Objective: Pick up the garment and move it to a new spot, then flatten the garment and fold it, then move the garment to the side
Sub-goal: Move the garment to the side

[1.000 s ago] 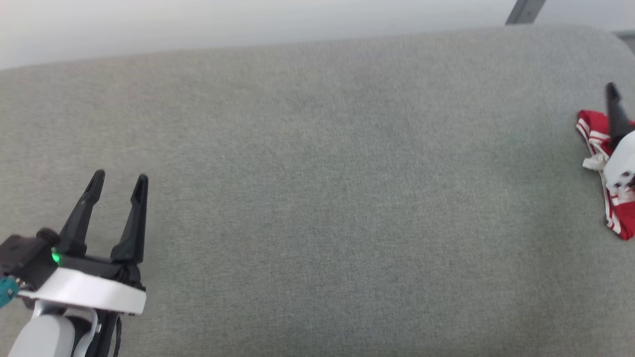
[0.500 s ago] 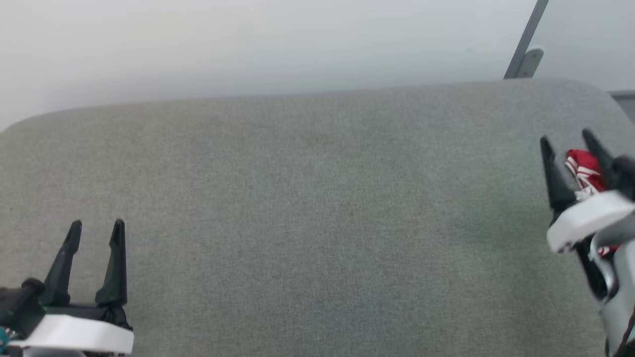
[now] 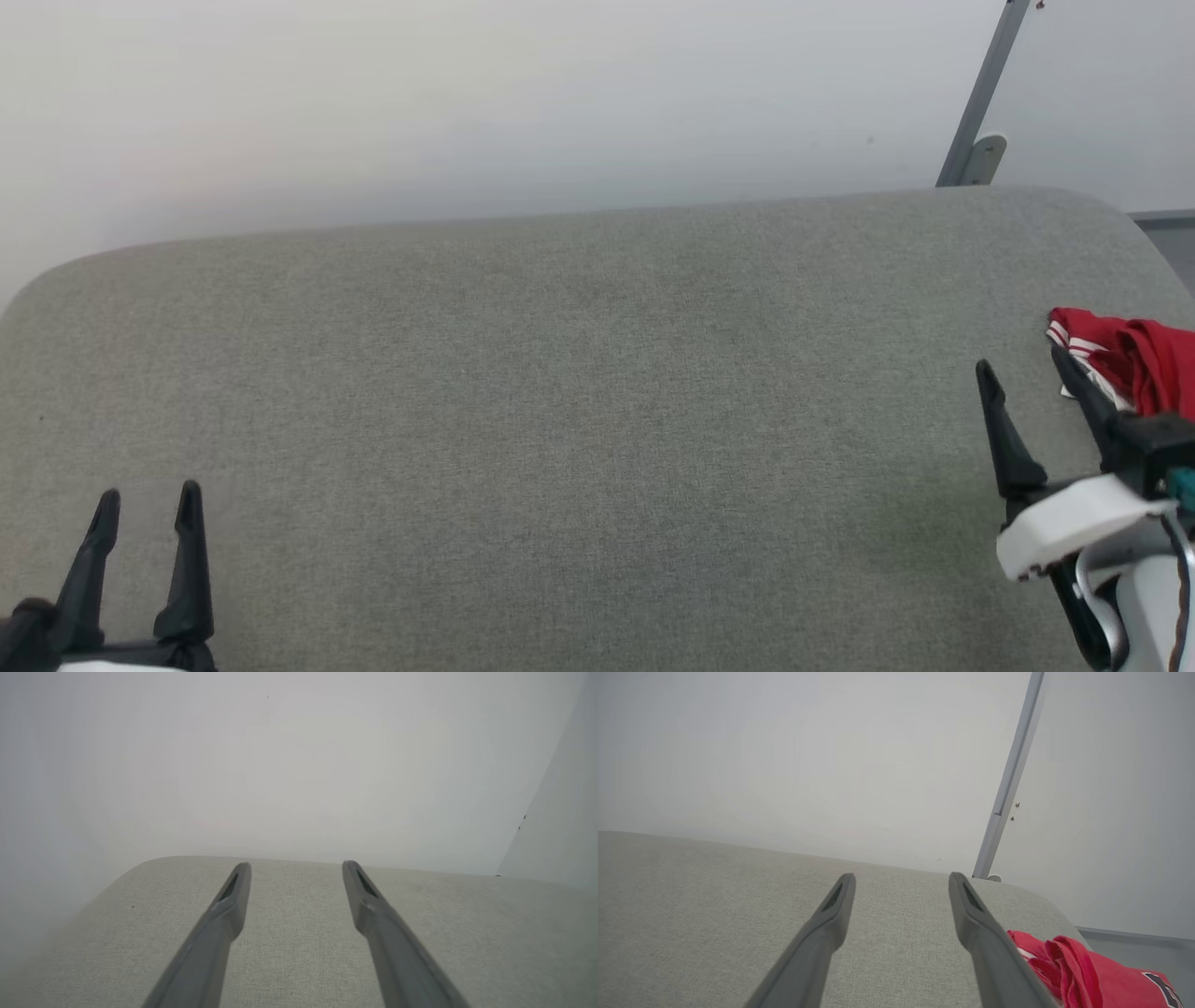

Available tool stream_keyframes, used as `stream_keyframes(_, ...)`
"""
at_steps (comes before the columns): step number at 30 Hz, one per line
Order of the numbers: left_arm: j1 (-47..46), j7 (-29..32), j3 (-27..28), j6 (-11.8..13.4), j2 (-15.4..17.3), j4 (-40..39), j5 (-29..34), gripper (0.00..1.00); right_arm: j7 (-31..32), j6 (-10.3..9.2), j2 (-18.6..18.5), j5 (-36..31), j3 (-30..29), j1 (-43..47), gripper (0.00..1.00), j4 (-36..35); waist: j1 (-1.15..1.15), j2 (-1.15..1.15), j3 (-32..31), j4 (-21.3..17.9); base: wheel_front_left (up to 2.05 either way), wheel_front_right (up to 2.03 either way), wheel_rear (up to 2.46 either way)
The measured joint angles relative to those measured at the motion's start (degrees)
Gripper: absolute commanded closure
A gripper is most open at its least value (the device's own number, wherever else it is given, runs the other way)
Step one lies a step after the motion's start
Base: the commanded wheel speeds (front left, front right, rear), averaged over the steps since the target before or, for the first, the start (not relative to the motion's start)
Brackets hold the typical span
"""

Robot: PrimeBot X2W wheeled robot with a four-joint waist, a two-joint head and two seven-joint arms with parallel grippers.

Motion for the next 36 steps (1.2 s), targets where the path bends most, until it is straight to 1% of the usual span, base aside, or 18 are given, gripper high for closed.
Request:
stream_keyframes(10,3.29,0.0,2.65,0.0,-1.59,0.2,0.74,0.0,-0.16,0.0,2.11,-1.13,-3.02,7.5,0.0,-7.46,0.0,0.0,-1.36,1.0,0.0,0.0,0.0)
stream_keyframes(15,5.25,0.0,2.58,0.0,-1.56,0.12,0.82,0.0,-0.18,0.0,3.52,-1.18,-4.9,11.07,0.0,-10.77,0.0,0.0,-2.01,1.5,0.0,0.0,0.0)
stream_keyframes(18,6.71,0.0,1.74,0.0,-1.46,-0.09,-0.41,0.0,-0.18,0.0,3.89,-1.07,-5.48,13.29,0.0,-12.5,0.0,0.0,-2.49,1.89,0.0,0.0,0.0)
stream_keyframes(29,8.61,0.0,0.27,0.0,-1.01,0.42,-2.56,0.0,-0.18,0.0,5.12,-0.81,-7.54,16.9,0.0,-14.68,0.0,0.0,-2.99,2.73,0.0,0.0,0.0)
stream_keyframes(36,8.65,0.0,-0.16,0.0,-0.73,0.98,-2.85,0.0,-0.18,0.0,6.2,-1.07,-8.29,17.96,0.0,-15.14,0.0,0.0,-3.1,3.27,0.0,0.0,0.0)
